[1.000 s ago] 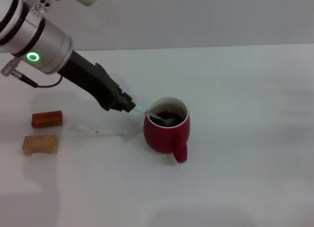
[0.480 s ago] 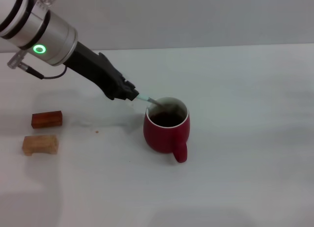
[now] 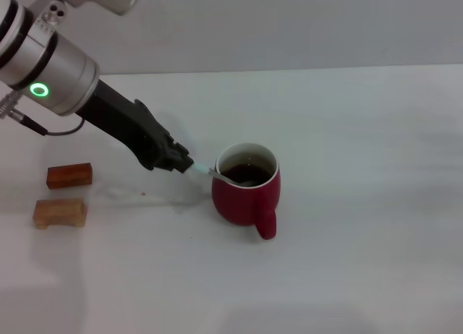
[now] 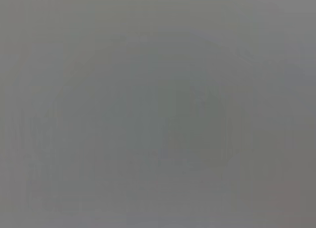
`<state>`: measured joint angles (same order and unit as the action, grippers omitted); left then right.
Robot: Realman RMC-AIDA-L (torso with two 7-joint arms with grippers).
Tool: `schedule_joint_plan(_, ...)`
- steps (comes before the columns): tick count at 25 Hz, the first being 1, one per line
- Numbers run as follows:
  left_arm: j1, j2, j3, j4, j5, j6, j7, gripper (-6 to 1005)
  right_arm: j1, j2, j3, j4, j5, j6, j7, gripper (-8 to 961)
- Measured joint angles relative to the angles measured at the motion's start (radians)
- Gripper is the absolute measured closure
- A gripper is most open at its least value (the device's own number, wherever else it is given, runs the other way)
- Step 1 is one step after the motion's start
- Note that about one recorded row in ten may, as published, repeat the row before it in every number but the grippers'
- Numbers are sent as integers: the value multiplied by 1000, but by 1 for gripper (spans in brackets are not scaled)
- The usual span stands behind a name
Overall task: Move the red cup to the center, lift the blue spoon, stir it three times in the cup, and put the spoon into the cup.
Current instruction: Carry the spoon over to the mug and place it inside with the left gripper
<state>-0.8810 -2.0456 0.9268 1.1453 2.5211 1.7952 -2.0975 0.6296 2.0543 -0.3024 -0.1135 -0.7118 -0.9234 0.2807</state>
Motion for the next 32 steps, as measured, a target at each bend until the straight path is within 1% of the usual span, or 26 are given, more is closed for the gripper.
schedule_joint_plan(5,-15,-10,7,-1,-4,-13,6,867,2,0,-1,0,0,0,0,512)
schedule_joint_plan(13,-27,-11,8,-8,-7,-95,7,867,2,0,3,0,0,0,0,512)
schedule_joint_plan(19,-15,2,2,-7,-1,-109,6,867,0,0,3,2,0,1,0,512)
schedule_joint_plan(20,0,12,-2,0,-1,-94,1,867,0,0,3,2,0,1,0,511)
schedule_joint_plan(22,15,17,-6,10,-7,-71,-1,867,0,0,3,2,0,1,0,511)
schedule_joint_plan(24,20,17,-9,15,-10,-58,-1,867,1,0,3,2,0,2,0,511)
schedule_joint_plan(28,25,4,-12,28,-28,-19,6,867,3,0,-1,2,0,3,0,511)
schedule_joint_plan(32,21,-9,11,19,-46,-8,15,867,4,3,-3,2,0,3,0,511)
